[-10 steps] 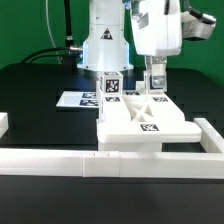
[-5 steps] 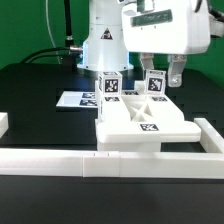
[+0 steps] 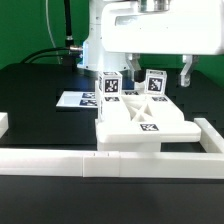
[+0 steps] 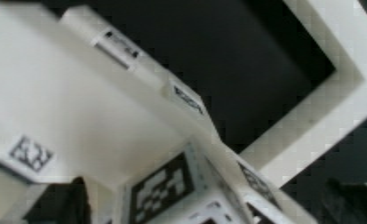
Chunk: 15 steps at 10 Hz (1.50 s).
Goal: Assemble chair
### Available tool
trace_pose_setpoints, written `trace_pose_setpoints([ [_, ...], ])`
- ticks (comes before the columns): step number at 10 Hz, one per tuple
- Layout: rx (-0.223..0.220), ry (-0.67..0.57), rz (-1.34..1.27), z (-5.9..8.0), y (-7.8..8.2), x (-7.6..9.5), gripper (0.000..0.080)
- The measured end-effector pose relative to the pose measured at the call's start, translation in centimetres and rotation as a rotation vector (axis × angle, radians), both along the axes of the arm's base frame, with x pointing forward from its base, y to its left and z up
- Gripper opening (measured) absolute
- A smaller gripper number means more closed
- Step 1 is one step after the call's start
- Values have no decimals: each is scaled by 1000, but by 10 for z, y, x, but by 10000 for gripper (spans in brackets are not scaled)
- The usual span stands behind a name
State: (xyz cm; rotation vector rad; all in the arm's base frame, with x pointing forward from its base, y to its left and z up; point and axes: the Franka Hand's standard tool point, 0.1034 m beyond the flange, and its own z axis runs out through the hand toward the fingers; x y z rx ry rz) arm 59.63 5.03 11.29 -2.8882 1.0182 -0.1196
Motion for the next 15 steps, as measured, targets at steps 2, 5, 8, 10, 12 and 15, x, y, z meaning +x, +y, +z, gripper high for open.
trace_pose_setpoints([
  [2,-36,8,225,1,-1,2,648],
  [5,-65,-4,466,4,-7,5,648],
  [8,-89,-20,604,1,-11,5,372],
  [10,-87,-20,595,1,-11,5,284],
  [12,-84,-19,561,1,-11,5,284],
  [15,-68,-14,415,1,-11,5,284],
])
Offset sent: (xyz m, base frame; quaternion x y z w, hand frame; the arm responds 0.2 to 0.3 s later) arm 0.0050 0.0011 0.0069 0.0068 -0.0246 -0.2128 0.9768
